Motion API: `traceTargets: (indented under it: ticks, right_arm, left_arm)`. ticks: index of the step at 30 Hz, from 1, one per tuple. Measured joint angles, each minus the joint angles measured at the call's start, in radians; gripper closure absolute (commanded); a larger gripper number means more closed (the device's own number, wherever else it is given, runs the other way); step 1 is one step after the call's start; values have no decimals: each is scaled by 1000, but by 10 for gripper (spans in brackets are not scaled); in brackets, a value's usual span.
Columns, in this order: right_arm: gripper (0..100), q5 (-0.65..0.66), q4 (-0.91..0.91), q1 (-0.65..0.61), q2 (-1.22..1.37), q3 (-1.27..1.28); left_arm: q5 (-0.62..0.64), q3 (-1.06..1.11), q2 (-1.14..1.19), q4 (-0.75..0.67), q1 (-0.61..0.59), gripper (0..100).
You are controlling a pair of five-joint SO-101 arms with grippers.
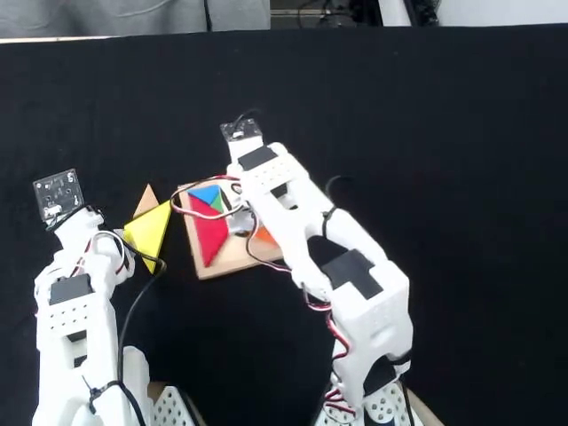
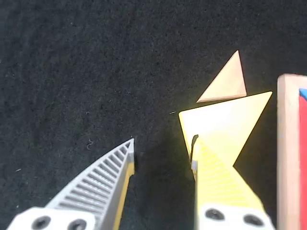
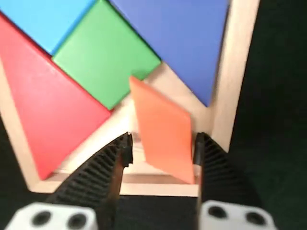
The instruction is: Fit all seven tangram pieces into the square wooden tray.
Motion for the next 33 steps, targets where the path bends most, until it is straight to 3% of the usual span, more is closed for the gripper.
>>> traceTargets:
  ticks: [6,10,12,24,33]
  right_arm:
    - [813,20,41,0,-135,0]
    - [993,115,57,0,-193,23]
    - [959,133,35,0,-196,49]
    - [987,144,-49,6,-11,32]
    - [987,144,92,54,29,-115]
  left_arm:
    - [0,0,0,0,0,802]
    - [0,0,0,0,0,802]
    - [0,0,0,0,0,802]
    - [0,0,0,0,0,802]
    - [0,0,0,0,0,802]
